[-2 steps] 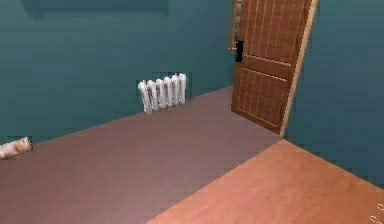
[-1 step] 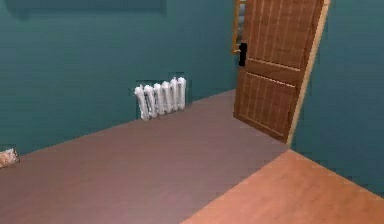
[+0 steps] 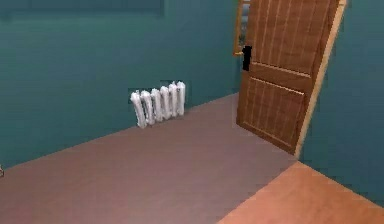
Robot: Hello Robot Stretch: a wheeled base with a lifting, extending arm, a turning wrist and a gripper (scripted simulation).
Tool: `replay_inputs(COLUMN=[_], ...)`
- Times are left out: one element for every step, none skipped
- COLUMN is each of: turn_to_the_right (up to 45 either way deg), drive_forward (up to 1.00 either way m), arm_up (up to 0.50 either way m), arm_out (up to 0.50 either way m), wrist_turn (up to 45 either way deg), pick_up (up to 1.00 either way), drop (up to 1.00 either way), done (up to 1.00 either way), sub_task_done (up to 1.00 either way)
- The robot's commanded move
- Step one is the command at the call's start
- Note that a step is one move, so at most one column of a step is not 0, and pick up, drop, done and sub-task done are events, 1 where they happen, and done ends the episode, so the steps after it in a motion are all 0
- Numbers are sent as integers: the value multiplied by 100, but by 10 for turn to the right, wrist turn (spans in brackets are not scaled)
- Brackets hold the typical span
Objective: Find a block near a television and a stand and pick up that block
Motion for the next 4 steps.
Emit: replay_inputs(turn_to_the_right=[0, 0, 30, 0], drive_forward=[100, 100, 0, 45], arm_up=[0, 0, 0, 0], arm_out=[0, 0, 0, 0], wrist_turn=[0, 0, 0, 0], pick_up=[0, 0, 0, 0], drop=[0, 0, 0, 0], done=[0, 0, 0, 0], sub_task_done=[0, 0, 0, 0])
